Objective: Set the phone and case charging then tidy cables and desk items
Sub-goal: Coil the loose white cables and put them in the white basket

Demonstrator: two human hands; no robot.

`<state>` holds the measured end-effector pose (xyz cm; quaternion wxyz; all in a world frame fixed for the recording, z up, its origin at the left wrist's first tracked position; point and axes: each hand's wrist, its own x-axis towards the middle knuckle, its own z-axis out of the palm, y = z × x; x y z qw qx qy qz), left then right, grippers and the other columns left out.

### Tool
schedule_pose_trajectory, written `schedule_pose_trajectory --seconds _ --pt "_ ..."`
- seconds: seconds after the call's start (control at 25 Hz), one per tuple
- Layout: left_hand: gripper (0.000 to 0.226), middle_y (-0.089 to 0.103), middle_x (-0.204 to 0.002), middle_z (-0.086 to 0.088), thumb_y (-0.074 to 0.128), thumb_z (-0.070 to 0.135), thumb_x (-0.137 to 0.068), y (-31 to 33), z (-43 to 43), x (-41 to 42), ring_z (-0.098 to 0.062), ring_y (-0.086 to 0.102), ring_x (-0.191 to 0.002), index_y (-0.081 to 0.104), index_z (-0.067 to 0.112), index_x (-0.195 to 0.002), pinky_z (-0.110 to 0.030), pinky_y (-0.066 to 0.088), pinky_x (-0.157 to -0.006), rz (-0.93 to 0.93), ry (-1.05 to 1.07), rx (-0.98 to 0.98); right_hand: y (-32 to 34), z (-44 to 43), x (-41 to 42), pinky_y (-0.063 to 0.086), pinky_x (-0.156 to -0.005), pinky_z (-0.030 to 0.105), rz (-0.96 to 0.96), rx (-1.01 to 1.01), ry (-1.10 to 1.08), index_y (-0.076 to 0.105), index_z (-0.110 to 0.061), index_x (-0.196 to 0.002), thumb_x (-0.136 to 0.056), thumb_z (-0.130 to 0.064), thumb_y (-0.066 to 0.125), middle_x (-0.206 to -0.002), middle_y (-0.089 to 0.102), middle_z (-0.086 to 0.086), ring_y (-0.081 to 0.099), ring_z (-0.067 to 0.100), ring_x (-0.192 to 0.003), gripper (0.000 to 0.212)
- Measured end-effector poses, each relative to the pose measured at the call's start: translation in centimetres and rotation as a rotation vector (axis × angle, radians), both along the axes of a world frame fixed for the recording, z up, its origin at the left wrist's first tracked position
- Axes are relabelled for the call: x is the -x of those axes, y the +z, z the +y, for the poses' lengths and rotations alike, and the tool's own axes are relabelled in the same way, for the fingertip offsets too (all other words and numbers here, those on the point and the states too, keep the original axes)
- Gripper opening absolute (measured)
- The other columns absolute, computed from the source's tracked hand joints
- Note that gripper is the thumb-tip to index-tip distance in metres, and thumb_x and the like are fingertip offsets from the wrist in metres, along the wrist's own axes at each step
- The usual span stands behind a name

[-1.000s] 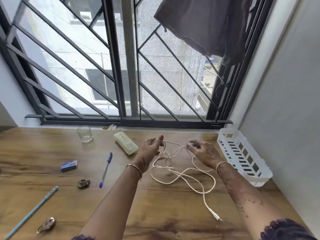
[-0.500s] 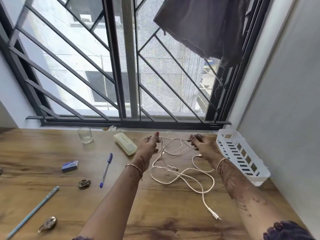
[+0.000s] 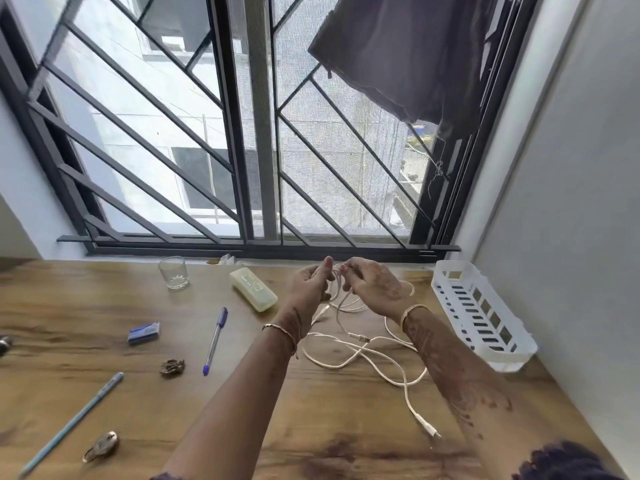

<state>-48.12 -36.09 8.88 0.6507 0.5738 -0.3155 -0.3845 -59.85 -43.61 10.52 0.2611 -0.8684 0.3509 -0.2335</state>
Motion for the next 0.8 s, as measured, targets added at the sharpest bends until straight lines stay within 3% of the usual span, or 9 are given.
schedule_pose_trajectory --seconds 0.12,0.24,0.28,0.44,0.56,0.64,0.72,0.8 --pt "0.037 0.040 -0.037 0.012 0.053 0.035 -0.094 0.9 0.6 -0.1 -0.002 0.036 -0.036 0.051 0.012 -0.066 -0.021 0.038 -0.051 0.087 0.033 0.002 1.0 -0.4 0.4 0.046 -0.073 0.027 0.019 0.012 0.080 0.068 -0.017 -0.097 -0.095 -0.026 0.052 -0.079 0.066 -0.002 0.060 0.014 -0.076 0.019" --pt "0.040 0.035 -0.039 0.011 0.045 0.035 -0.098 1.7 1.0 -0.4 -0.009 0.033 -0.042 0.054 0.012 -0.067 -0.020 0.034 -0.044 0.279 0.041 0.011 1.5 -1.0 0.9 0.040 -0.069 0.007 -0.008 0.002 0.133 0.072 -0.018 -0.094 -0.092 -0.020 0.059 -0.076 0.065 -0.015 0.056 -0.003 -0.070 0.014" --pt "0.041 0.033 -0.039 0.010 0.042 0.034 -0.100 2.1 1.0 -0.3 -0.009 0.032 -0.040 0.054 0.012 -0.068 -0.019 0.033 -0.042 0.338 0.005 0.010 1.5 -1.1 0.9 0.040 -0.071 0.006 -0.028 0.032 0.126 0.073 -0.018 -0.093 -0.092 -0.017 0.060 -0.077 0.065 -0.017 0.058 -0.003 -0.072 0.013" --pt "0.038 0.028 -0.035 0.008 0.030 0.024 -0.099 3.2 1.8 0.1 -0.004 0.027 -0.024 0.056 0.006 -0.078 -0.015 0.038 -0.042 0.579 -0.291 -0.014 0.8 -1.4 0.7 0.050 -0.082 0.032 0.019 0.263 0.101 0.071 -0.019 -0.096 -0.091 -0.013 0.056 -0.087 0.070 -0.002 0.064 0.018 -0.086 0.016" --pt "0.040 0.034 -0.039 0.005 0.031 0.018 -0.095 4.0 2.2 0.5 -0.004 0.029 -0.026 0.064 -0.003 -0.089 -0.012 0.041 -0.059 0.794 -0.415 0.126 0.0 -0.4 0.7 0.047 -0.082 0.040 0.170 0.355 0.047 0.061 -0.022 -0.108 -0.090 -0.012 0.044 -0.091 0.067 0.005 0.061 0.026 -0.088 0.027" --pt "0.038 0.041 -0.045 0.004 0.034 0.016 -0.095 4.4 1.9 0.8 -0.005 0.038 -0.035 0.064 -0.007 -0.094 -0.018 0.039 -0.068 0.867 -0.386 0.235 -0.3 0.8 0.6 0.046 -0.084 0.043 0.238 0.281 0.007 0.051 -0.022 -0.113 -0.087 -0.016 0.041 -0.096 0.065 0.007 0.059 0.030 -0.093 0.028" --pt "0.034 0.052 -0.052 0.002 0.035 0.016 -0.097 4.6 1.4 1.3 -0.008 0.052 -0.048 0.062 -0.006 -0.098 -0.018 0.047 -0.072 0.859 -0.309 0.308 -0.3 1.8 0.6 0.046 -0.085 0.045 0.235 0.163 -0.011 0.046 -0.023 -0.098 -0.083 -0.021 0.042 -0.097 0.062 0.007 0.059 0.031 -0.095 0.016" --pt "0.030 0.065 -0.061 -0.001 0.039 0.017 -0.099 4.5 1.0 1.9 -0.011 0.065 -0.060 0.061 -0.003 -0.093 -0.019 0.055 -0.069 0.789 -0.187 0.357 0.0 2.7 0.4 0.046 -0.079 0.037 0.231 0.083 0.061 0.042 -0.023 -0.088 -0.083 -0.011 0.043 -0.091 0.060 0.007 0.059 0.029 -0.090 0.013"
